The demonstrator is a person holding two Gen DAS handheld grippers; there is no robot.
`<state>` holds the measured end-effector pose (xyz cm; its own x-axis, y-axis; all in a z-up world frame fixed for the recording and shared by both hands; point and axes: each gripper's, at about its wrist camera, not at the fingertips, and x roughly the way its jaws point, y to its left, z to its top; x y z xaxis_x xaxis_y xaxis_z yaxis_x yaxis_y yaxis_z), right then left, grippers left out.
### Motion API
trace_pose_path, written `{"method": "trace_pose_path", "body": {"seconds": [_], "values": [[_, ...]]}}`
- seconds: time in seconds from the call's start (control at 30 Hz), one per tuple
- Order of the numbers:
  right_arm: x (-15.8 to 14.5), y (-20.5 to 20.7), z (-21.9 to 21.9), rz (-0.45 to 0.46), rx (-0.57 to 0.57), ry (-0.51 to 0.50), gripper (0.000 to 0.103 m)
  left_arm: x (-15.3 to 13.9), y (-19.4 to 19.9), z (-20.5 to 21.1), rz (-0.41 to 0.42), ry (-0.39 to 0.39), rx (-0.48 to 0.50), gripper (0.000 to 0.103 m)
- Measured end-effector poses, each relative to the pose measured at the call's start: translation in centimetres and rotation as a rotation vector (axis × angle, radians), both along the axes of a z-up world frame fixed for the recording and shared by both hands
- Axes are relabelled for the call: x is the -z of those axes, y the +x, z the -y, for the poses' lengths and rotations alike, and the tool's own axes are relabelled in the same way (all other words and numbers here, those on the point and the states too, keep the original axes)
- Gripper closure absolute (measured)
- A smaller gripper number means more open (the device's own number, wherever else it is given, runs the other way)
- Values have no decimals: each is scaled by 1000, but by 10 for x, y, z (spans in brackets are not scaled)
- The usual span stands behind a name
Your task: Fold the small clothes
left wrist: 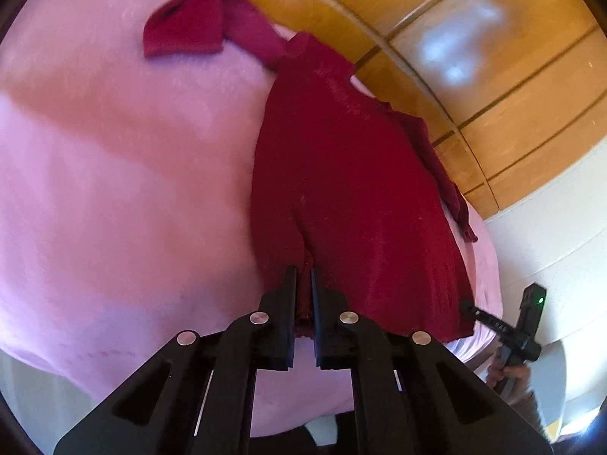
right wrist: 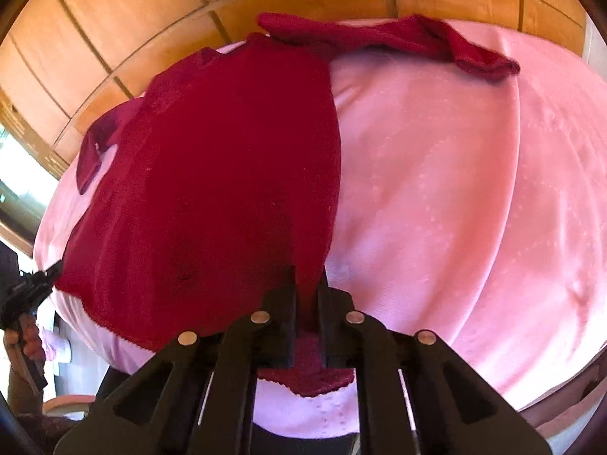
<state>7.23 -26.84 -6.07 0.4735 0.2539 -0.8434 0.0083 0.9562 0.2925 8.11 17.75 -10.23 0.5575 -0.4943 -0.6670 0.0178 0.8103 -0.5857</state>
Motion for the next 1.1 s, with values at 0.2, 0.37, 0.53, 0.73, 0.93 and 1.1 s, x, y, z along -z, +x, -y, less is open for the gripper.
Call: {"method": "trace_pose_path", "body": {"seconds": [0.2,0.37,0.53,0.73,0.93,1.1], "values": [[-44,-28,1,68,-77,3,96,-19,-31,-13,28,61,23,98],[-19,-49,-5,-24,-106,-16,96,0,-46,-16,-49,78,16,98],[-6,-57,-9,-67,-136,-3,96,-4,-42,-28,-46,62,-15,92],[-31,-24,35,61,14,-45,79,-32,-22,-52,43,105,-130,55],[-34,63,101,179,299,-258,53,-35,27,-16,74,121,-68,55],[-9,131,126,154,357,-386,53,-27,53,41,76,166,54,55]]}}
